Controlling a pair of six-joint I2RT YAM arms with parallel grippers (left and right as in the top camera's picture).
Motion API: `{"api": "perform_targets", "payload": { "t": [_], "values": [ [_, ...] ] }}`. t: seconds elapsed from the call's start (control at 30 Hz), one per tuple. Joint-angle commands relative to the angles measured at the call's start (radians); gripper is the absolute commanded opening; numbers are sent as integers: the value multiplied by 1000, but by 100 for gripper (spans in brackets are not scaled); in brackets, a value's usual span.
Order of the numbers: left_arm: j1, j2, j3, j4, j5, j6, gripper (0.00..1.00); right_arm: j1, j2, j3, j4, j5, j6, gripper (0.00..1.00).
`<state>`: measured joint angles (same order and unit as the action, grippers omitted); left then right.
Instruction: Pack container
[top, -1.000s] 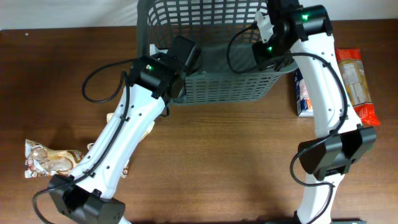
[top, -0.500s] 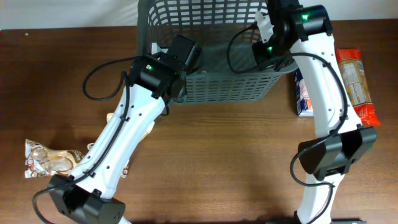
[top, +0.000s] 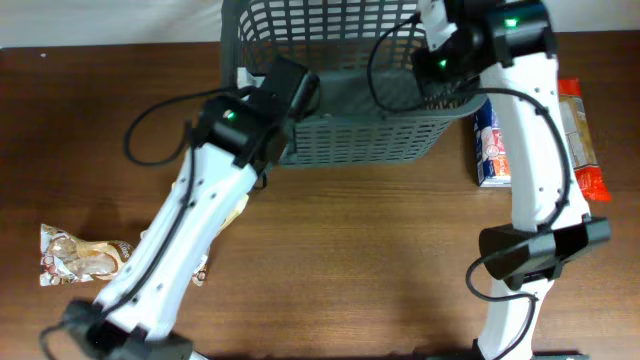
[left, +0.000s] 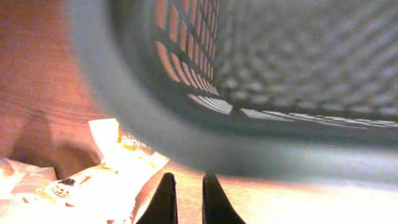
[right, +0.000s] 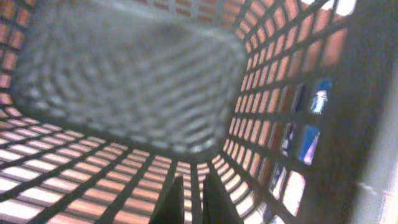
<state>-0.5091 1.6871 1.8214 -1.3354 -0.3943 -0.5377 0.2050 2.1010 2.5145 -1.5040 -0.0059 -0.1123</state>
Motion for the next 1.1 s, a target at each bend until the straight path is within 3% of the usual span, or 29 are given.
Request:
{"api": "perform_targets", "payload": {
  "t": [0.0, 0.2, 0.33, 0.37, 0.4, 0.43, 0.5, 0.53, 0.83, 1.07],
  "values": [
    [-6, -151, -1, -27, -21, 21, 2, -4, -36, 161, -54, 7, -2, 4],
    [-5, -320, -1, -124, -76, 20, 4, -50, -72, 393, -132, 74, 28, 4],
    [-5, -430, -1, -202, -181, 19, 13, -144, -117, 452, -163, 94, 73, 4],
    [-5, -460, -1, -222, -212, 19, 18, -174, -127, 453, -173, 106, 85, 8],
    [-5, -485, -1, -240, -243, 19, 26, -211, -135, 453, -187, 120, 100, 27],
    [-5, -519, -1, -264, -284, 19, 48, -276, -141, 450, -195, 126, 111, 62],
    [-5, -562, -1, -290, -337, 16, 83, -357, -143, 445, -195, 122, 150, 83],
    [-5, -583, -1, -297, -360, 16, 99, -395, -143, 444, -195, 121, 168, 99],
    [-5, -698, -1, -352, -475, 16, 99, -679, -143, 367, -195, 84, 386, 99],
    [-5, -705, -1, -352, -445, 16, 99, -799, -154, 61, -195, -50, 519, 99]
  ]
}}
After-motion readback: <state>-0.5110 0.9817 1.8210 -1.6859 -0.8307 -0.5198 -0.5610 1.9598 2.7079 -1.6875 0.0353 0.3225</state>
